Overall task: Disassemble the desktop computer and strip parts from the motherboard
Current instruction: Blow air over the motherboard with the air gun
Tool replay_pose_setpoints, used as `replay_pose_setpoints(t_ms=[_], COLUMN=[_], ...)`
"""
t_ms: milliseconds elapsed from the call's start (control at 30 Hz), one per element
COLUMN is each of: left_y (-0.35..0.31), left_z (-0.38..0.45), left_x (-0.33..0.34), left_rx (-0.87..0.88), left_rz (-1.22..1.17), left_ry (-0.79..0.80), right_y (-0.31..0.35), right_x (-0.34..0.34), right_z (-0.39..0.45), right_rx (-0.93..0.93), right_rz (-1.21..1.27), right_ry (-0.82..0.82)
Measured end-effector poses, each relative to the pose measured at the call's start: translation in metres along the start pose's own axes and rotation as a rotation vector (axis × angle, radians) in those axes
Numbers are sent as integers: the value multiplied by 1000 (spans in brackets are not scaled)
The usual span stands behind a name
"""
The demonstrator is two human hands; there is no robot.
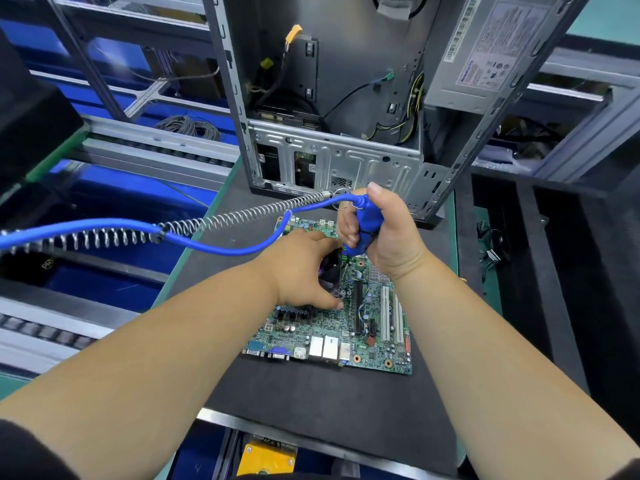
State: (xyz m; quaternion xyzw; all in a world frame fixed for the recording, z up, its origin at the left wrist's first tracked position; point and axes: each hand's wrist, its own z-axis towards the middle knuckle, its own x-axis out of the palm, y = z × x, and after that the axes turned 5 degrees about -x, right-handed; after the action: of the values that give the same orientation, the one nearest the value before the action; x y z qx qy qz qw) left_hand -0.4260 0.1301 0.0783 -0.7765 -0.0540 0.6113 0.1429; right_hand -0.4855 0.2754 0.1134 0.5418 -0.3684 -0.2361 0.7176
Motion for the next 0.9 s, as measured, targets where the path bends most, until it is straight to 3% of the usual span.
replay_pose_setpoints(t_ms=[400,900], left_y=[-3,-1], left_z=[-4,-3], left_x=[2,2], left_rx=[-8,0], left_rz=[-28,-56], left_ry=[-35,-61], right_y=[-7,-4], right_x=[21,29], right_z=[-16,-6], right_rx=[-42,-36], right_rz=[-116,-123], right_ry=[-498,-412])
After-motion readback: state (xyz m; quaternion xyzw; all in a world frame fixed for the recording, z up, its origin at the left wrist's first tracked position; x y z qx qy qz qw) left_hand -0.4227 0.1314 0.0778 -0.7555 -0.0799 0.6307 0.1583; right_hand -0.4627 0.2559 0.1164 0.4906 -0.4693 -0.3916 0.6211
